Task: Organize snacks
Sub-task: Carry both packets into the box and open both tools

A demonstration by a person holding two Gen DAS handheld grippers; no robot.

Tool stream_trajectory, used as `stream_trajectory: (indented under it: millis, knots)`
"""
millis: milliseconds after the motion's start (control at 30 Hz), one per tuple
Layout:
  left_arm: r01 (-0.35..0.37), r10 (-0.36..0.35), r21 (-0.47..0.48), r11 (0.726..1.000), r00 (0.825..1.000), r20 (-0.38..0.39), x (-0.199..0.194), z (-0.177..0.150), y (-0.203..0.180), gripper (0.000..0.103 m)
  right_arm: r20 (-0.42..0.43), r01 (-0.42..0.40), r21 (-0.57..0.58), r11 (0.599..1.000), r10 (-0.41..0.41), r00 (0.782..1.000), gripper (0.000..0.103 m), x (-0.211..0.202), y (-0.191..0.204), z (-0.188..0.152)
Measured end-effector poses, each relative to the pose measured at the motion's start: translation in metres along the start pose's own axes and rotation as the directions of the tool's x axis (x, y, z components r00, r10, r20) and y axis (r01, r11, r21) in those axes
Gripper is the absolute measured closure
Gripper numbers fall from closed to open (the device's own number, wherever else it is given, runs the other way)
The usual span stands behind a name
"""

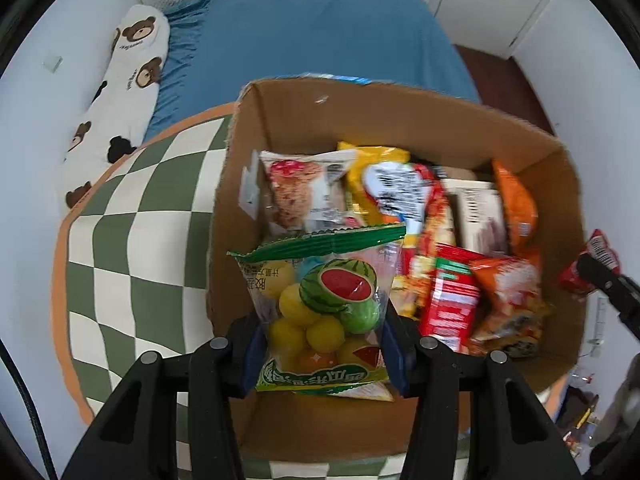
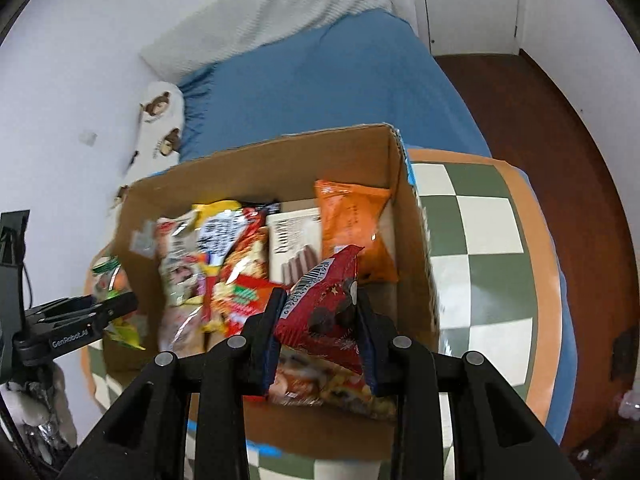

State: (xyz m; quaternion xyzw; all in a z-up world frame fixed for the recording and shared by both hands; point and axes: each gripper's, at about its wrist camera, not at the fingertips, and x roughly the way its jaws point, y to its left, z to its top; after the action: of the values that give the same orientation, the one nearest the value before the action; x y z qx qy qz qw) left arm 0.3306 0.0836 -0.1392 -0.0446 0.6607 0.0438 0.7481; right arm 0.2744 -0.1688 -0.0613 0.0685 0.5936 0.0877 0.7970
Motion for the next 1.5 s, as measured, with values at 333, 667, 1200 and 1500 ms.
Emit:
stream_trajectory:
  millis: [333, 667, 1200, 1500]
  knots:
    - [0.051, -0.055, -0.056, 0.997, 0.996, -0.070, 0.030, 0.009, 0.012, 0.022, -0.115, 0.077, 0.001, 0.997, -0.076, 0.990, 0.006, 0.036, -0.001, 0.005]
    - [-0.007, 0.005, -0.027, 1.000, 0.999, -0.045, 0.032, 0.005, -0.006, 0.013, -0.136, 0.122, -0.036, 0.992, -0.125, 0.983, 0.005, 0.044, 0.005, -0.003]
    - [0.025, -0.021, -0.028, 0.999, 0.991, 0.130, -0.024, -0.035, -0.027, 0.013, -0.028, 0.123, -0.062, 0.990, -0.125, 0.992, 0.005, 0.001, 0.025, -0.033]
    - [0.031, -0.027, -0.010, 0.999, 0.960, 0.279, -0.089, -0.085, -0.030, 0.013, 0.124, 0.128, -0.082, 0.988, -0.117, 0.985, 0.005, -0.068, 0.046, -0.074]
